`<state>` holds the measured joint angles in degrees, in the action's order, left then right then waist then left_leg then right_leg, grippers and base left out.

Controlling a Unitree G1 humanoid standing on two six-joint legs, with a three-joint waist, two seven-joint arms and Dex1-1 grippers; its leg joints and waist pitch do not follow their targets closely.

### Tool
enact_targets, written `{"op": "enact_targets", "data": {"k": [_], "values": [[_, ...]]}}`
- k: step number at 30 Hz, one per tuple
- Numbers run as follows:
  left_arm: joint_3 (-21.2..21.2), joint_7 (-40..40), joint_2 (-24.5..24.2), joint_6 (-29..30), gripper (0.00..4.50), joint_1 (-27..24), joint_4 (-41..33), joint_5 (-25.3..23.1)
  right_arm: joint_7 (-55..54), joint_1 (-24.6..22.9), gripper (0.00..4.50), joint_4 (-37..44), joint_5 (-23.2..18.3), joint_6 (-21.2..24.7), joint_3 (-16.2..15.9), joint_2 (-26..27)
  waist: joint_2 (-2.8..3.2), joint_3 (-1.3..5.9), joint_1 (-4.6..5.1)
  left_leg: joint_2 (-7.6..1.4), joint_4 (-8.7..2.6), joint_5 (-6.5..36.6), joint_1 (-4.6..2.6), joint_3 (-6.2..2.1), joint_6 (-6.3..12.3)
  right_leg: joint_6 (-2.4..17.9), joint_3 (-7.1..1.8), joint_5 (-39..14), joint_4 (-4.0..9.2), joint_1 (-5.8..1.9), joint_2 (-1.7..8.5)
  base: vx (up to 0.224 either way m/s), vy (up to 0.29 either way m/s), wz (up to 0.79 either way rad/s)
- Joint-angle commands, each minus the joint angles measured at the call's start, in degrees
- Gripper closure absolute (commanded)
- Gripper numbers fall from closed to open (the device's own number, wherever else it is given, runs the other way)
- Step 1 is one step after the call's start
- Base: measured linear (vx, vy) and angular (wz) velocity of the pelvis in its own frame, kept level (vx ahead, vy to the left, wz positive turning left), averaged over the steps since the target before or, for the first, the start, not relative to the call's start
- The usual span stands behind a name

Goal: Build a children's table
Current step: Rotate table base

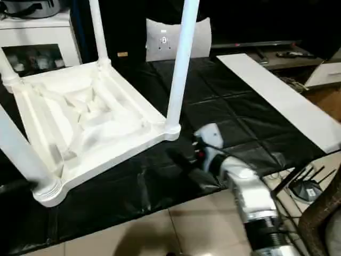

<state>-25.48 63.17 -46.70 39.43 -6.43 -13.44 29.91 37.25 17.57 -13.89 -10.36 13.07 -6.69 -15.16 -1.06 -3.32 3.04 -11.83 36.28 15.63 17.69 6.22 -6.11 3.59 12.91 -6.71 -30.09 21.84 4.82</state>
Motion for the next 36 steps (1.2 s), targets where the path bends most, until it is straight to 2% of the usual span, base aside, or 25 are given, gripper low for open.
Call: {"op": "enact_targets", "data": {"k": [1,2,3,4,5,6,7,8,10,11,12,14,15,17,21,22,23,26,33,36], "values": [[1.5,-0.7,0.3,-0.4,0.05,0.4,-1.5,1.2,-1.0,0.2,0.0,-0.3,1.3,-0.4,-0.3,-0.1,1.47,2.6,-0.11,-1.57,-5.72,17.6,0.99,-0.16,1.67,-0.6,-3.96,-32.7,4.17,-3.12,5.11,0.0,0.0,0.0],[4.1,-1.8,3.4,-1.3,0.05,2.6,-1.5,1.3,-2.8,0.5,0.0,-1.3,2.4,-0.4,-0.8,0.7,1.35,2.65,-0.27,-1.42,-5.58,15.4,1.01,0.05,1.98,-0.4,-4.02,-32.9,4.14,-2.92,5.02,0.0,0.0,0.0],[5.9,-3.2,5.8,-2.0,0.05,4.1,-1.8,1.0,-4.0,0.8,0.0,-2.1,2.8,-0.4,-0.8,1.4,1.31,2.81,-0.48,-1.56,-5.51,14.3,0.68,0.21,1.89,-0.2,-4.03,-32.1,4.26,-2.69,4.81,0.0,0.0,0.0],[7.9,-4.8,8.4,-2.3,0.05,5.5,-2.3,0.8,-5.3,1.1,0.0,-3.0,3.2,-0.3,-0.8,2.2,1.33,2.9,-0.52,-1.68,-5.53,13.8,0.67,0.26,1.84,0.3,-4.11,-31.0,4.06,-2.69,4.77,0.0,0.0,0.0],[9.2,-5.8,10.0,-2.4,0.05,6.4,-2.7,0.6,-6.1,1.3,0.0,-3.7,3.3,-0.2,-0.7,2.7,1.42,2.97,-0.88,-1.86,-5.53,13.1,0.68,0.34,1.76,1.0,-4.12,-29.7,3.96,-2.68,4.7,0.0,0.0,0.0],[9.2,-5.8,10.0,-2.4,0.05,6.4,-2.7,0.6,-6.1,1.3,0.0,-3.7,3.3,-0.2,-0.7,2.7,1.82,3.1,-1.14,-1.97,-5.55,13.0,0.58,0.34,1.64,1.4,-4.23,-28.7,3.71,-2.7,4.73,0.0,0.0,0.0],[11.0,-6.8,11.8,-2.7,0.05,7.4,-3.0,0.5,-7.3,1.6,0.0,-4.6,3.7,0.1,-0.6,3.1,1.58,3.25,-1.45,-2.08,-5.66,11.8,1.03,0.37,1.71,1.9,-4.46,-27.1,3.3,-2.98,4.73,0.0,0.0,0.0],[13.4,-7.7,13.9,-2.7,0.05,8.3,-3.9,0.4,-8.7,2.1,0.0,-6.3,4.4,0.1,-0.4,3.5,1.43,3.39,-1.76,-2.12,-5.62,10.7,1.05,0.44,1.55,2.3,-4.62,-25.9,2.97,-2.95,4.68,0.0,0.0,0.0],[15.1,-8.5,15.4,-2.5,0.05,8.8,-4.6,0.5,-9.9,2.6,0.0,-7.6,5.0,0.0,-0.3,3.7,1.26,3.47,-1.97,-2.11,-5.58,9.1,1.29,0.55,1.49,2.7,-4.85,-24.7,2.63,-3.09,4.68,0.0,0.0,0.0],[19.5,-9.5,18.1,-2.3,0.05,10.3,-5.9,0.2,-12.0,3.8,0.0,-10.6,5.7,-0.2,0.0,4.2,1.26,3.54,-2.02,-2.05,-5.47,8.7,1.29,0.67,1.43,2.7,-4.93,-24.8,2.56,-3.07,4.65,0.0,0.0,0.0],[19.7,-9.5,18.2,-2.3,0.05,10.4,-5.9,0.2,-12.1,3.9,0.0,-10.7,5.7,-0.2,0.0,4.3,1.16,3.58,-2.08,-2.02,-5.44,8.3,1.2,0.72,1.45,2.8,-4.99,-24.9,2.59,-2.96,4.66,0.0,0.0,0.0],[22.6,-9.7,20.1,-1.8,0.05,11.8,-6.4,0.2,-13.2,4.8,0.0,-12.8,6.5,-0.2,0.1,4.6,0.87,3.81,-2.15,-1.66,-5.22,6.0,1.82,0.85,1.68,2.8,-5.26,-24.6,2.17,-3.18,4.55,0.0,0.0,0.0],[24.9,-9.8,21.6,-1.5,0.05,13.0,-6.8,0.1,-13.5,5.6,0.0,-14.4,6.9,-0.7,0.2,4.8,0.66,4.15,-2.12,-1.57,-4.99,3.9,2.17,0.91,1.8,2.8,-5.43,-23.6,1.83,-3.36,4.64,0.0,0.0,0.0],[26.6,-10.1,22.8,-1.3,0.05,13.6,-7.6,0.5,-13.7,6.2,0.0,-15.4,7.0,-1.0,0.2,5.1,0.67,4.06,-2.24,-1.58,-4.9,2.5,2.25,1.05,2.25,3.1,-5.55,-22.7,1.71,-3.15,4.51,0.0,0.0,0.0],[30.1,-10.4,24.6,-0.9,0.05,14.5,-8.5,0.8,-13.3,7.7,0.0,-17.7,7.7,-2.2,-0.8,5.7,0.62,4.0,-1.71,-1.52,-4.82,4.1,2.25,1.31,2.61,2.7,-5.4,-24.1,1.91,-3.01,4.32,0.0,0.0,0.0],[30.9,-10.6,25.0,-1.1,0.05,14.8,-8.4,0.5,-13.3,8.0,0.0,-17.9,7.7,-2.4,-0.9,6.0,0.29,3.92,-1.64,-1.41,-4.75,4.8,2.14,1.48,2.77,2.1,-5.33,-25.5,2.32,-2.9,4.25,0.0,0.0,0.0],[31.7,-10.9,25.4,-1.4,0.05,15.1,-8.2,0.1,-13.4,8.4,0.0,-18.4,7.7,-2.7,-1.0,6.3,0.53,3.88,-1.65,-1.42,-4.77,5.3,2.06,1.42,2.7,1.7,-5.17,-26.7,2.35,-2.83,4.23,0.0,0.0,0.0],[33.9,-11.2,26.9,-1.8,0.05,16.4,-7.4,-0.3,-13.1,9.5,0.0,-19.7,8.0,-3.8,-1.5,7.2,0.48,3.87,-1.53,-1.41,-4.74,6.1,1.95,1.44,2.65,0.8,-5.03,-27.6,2.63,-2.71,4.09,0.0,0.0,0.0],[37.4,-12.7,31.0,-3.1,0.05,20.6,-4.8,-1.4,-11.9,11.2,0.0,-22.0,8.8,-5.9,-3.0,9.8,0.27,4.07,-1.22,-1.32,-4.6,4.7,2.18,1.47,2.98,0.7,-5.0,-26.9,2.57,-2.76,4.16,0.0,0.0,0.0],[38.7,-12.9,32.4,-3.7,0.05,22.0,-3.9,-1.8,-11.0,11.9,0.0,-22.9,8.9,-6.9,-3.8,11.5,0.25,4.15,-0.36,-1.24,-4.55,4.8,2.62,1.28,2.95,0.7,-4.89,-26.8,2.49,-3.11,4.28,0.0,0.0,0.0]]}}
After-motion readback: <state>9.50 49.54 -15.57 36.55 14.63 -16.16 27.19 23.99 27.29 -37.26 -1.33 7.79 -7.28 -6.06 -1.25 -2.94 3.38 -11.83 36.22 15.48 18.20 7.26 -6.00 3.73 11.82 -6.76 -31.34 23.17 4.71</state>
